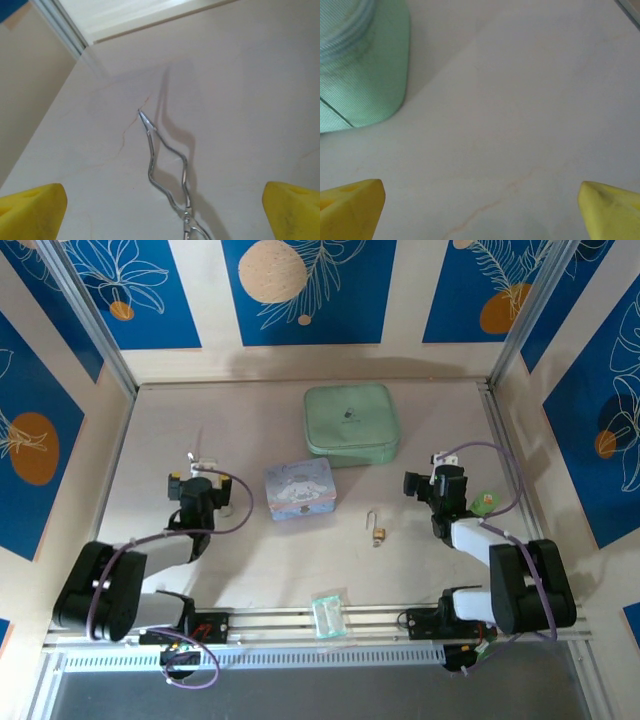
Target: Unlock a padlock with a key
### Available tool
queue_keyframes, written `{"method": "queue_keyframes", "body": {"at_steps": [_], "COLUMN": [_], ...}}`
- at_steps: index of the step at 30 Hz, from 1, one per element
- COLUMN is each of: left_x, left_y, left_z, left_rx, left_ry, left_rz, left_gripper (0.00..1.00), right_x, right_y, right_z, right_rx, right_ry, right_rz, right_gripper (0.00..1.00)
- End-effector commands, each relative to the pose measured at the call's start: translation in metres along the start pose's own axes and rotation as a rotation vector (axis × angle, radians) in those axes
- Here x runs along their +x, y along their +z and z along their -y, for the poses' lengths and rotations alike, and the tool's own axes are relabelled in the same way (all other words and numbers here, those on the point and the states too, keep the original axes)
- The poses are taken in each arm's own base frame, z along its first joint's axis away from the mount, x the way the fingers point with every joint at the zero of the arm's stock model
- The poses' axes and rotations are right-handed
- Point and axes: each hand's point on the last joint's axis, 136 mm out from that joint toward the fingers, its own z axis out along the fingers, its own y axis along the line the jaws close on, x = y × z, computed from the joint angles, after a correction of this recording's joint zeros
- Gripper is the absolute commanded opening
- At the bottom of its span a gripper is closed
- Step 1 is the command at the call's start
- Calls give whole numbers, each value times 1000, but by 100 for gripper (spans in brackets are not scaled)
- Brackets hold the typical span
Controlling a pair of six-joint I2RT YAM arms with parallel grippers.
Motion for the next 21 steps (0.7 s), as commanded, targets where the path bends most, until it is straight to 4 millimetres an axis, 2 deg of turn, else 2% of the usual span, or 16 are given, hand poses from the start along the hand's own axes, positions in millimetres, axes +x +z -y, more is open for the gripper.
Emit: {"method": "queue_keyframes", "body": {"at_steps": [1,5,7,12,15,21], "left_x": [-28,-16,-8,-8,-8,-8], "left_y": [5,21,26,33,39,39], "left_z": [-4,-8,-3,2,9,9], "left_rx": [58,85,122,136,164,163], "left_ry": [-139,-216,-223,-205,-178,-177], "left_rz": [143,151,144,125,86,82], "left_gripper": [99,99,99,99,99,99], "right_x": [-46,-43,-40,-31,-30,-29], "right_y": [-4,3,8,27,28,28], "right_z": [-12,-13,-13,-14,-10,-10], "right_rx": [-74,-85,-91,-106,-127,-120], "right_ry": [-3,1,5,11,37,34], "right_rz": [212,235,233,199,172,162], "right_gripper": [99,99,99,99,99,99]}}
